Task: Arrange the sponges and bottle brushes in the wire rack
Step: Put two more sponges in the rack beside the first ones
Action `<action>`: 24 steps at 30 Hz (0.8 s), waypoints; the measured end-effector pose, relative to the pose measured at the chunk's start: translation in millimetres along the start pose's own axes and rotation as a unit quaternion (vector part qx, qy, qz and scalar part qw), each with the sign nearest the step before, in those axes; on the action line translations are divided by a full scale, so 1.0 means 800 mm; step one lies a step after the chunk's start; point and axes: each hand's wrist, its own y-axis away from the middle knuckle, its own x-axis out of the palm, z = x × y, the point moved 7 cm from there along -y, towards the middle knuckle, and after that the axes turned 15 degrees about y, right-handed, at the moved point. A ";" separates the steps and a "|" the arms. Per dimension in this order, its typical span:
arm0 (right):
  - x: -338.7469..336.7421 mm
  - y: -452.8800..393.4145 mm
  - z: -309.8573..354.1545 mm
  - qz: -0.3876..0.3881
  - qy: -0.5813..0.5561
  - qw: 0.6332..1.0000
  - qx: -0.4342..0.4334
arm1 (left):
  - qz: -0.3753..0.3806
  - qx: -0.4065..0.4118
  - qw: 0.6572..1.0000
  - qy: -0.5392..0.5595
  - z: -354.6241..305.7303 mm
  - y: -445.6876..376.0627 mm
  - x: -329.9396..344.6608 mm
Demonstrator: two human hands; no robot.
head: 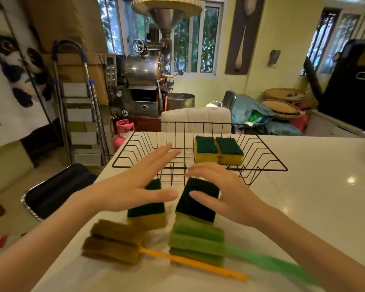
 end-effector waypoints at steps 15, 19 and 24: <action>0.027 0.002 -0.016 0.156 0.024 0.987 0.018 | 0.080 -0.062 0.994 -0.028 -0.138 0.089 0.029; 0.028 0.004 -0.023 0.184 0.062 0.981 0.022 | 0.098 -0.099 0.989 -0.040 -0.136 0.078 0.033; 0.020 0.007 -0.034 0.227 0.085 0.969 0.045 | 0.106 -0.124 0.984 -0.076 -0.131 0.069 0.034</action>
